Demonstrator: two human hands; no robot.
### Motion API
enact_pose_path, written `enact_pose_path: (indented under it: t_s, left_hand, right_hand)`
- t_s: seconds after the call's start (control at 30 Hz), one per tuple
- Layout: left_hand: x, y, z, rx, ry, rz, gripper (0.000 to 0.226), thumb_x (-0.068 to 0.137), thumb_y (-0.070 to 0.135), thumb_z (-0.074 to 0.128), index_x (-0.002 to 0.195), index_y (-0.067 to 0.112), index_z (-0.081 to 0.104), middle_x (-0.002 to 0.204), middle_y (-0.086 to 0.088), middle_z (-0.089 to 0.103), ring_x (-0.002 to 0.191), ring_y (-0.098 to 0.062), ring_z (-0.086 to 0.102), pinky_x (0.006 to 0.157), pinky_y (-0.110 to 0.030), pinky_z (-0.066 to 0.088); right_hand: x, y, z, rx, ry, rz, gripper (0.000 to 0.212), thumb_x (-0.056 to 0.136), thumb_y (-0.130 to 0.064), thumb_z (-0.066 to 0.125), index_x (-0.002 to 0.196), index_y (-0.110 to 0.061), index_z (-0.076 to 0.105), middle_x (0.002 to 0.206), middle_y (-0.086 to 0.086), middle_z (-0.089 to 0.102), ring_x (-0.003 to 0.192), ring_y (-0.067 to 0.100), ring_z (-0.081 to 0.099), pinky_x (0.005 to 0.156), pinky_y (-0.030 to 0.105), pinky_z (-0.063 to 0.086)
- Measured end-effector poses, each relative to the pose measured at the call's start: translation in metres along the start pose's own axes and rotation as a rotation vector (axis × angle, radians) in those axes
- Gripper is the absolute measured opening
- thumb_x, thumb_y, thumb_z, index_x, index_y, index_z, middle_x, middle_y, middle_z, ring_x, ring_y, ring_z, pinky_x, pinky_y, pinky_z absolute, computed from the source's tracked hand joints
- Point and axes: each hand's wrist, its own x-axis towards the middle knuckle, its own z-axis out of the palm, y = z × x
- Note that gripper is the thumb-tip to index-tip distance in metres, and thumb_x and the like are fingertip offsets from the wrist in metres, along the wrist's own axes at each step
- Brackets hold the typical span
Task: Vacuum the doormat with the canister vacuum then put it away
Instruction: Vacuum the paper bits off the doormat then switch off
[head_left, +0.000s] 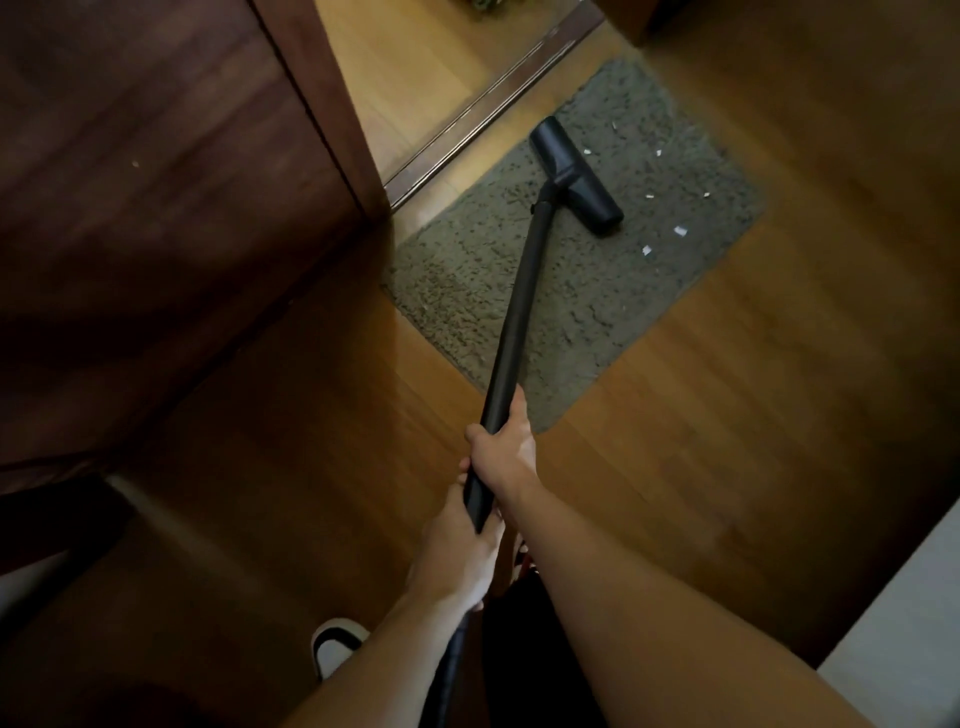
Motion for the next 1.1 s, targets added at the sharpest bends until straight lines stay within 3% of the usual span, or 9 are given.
enact_pose_path:
  t_s: [0.17, 0.3, 0.53, 0.83, 0.97, 1.1]
  left_hand:
    - [0.018, 0.045, 0.017, -0.009, 0.012, -0.019, 0.061, 0.096, 0.049, 0.050, 0.150, 0.041, 0.023, 0.098, 0.005, 0.065, 0.055, -0.019, 0.069, 0.040, -0.027, 0.052]
    - [0.030, 0.072, 0.026, 0.027, 0.007, 0.002, 0.063, 0.094, 0.052, 0.051, 0.149, 0.040, 0.024, 0.098, 0.003, 0.067, 0.074, -0.025, 0.071, 0.064, -0.043, 0.062]
    - [0.033, 0.090, 0.031, 0.039, -0.003, 0.011, 0.057, 0.095, 0.047, 0.052, 0.147, 0.038, 0.029, 0.090, 0.002, 0.067, 0.062, -0.021, 0.069, 0.056, -0.038, 0.061]
    - [0.006, 0.036, 0.021, 0.006, -0.031, -0.003, 0.061, 0.093, 0.050, 0.053, 0.147, 0.042, 0.027, 0.098, 0.000, 0.068, 0.068, -0.026, 0.070, 0.055, -0.039, 0.061]
    - [-0.017, -0.006, 0.002, 0.043, -0.021, -0.005, 0.056, 0.095, 0.046, 0.052, 0.146, 0.039, 0.031, 0.090, 0.000, 0.067, 0.055, -0.017, 0.065, 0.041, -0.026, 0.051]
    - [-0.046, -0.055, -0.020, -0.034, -0.120, -0.039, 0.034, 0.096, 0.040, 0.056, 0.128, 0.030, 0.047, 0.083, -0.006, 0.068, 0.044, -0.015, 0.060, 0.042, -0.026, 0.051]
  right_hand:
    - [0.029, -0.027, -0.031, -0.015, 0.018, 0.019, 0.083, 0.100, -0.014, 0.057, 0.159, -0.043, 0.007, 0.120, 0.005, 0.057, 0.049, 0.013, 0.063, 0.049, 0.028, 0.055]
    - [0.048, -0.044, -0.052, -0.032, 0.042, 0.003, 0.078, 0.099, -0.014, 0.056, 0.159, -0.038, 0.012, 0.119, 0.009, 0.059, 0.045, 0.011, 0.061, 0.047, 0.026, 0.053]
    - [0.055, -0.056, -0.068, -0.063, 0.064, 0.001, 0.074, 0.099, -0.014, 0.059, 0.157, -0.032, 0.016, 0.117, 0.014, 0.060, 0.041, 0.009, 0.059, 0.044, 0.024, 0.051]
    - [0.007, -0.027, -0.037, -0.077, 0.063, 0.045, 0.080, 0.100, -0.015, 0.058, 0.160, -0.034, 0.009, 0.126, 0.010, 0.057, 0.049, 0.013, 0.062, 0.046, 0.025, 0.052]
    - [-0.023, 0.001, -0.003, -0.023, 0.080, 0.071, 0.081, 0.098, -0.014, 0.060, 0.159, -0.037, 0.012, 0.121, 0.008, 0.058, 0.047, 0.013, 0.061, 0.045, 0.024, 0.052]
    - [-0.059, 0.042, 0.039, 0.124, 0.080, 0.083, 0.084, 0.095, -0.009, 0.061, 0.156, -0.047, 0.017, 0.108, 0.013, 0.064, 0.048, 0.016, 0.060, 0.051, 0.032, 0.055]
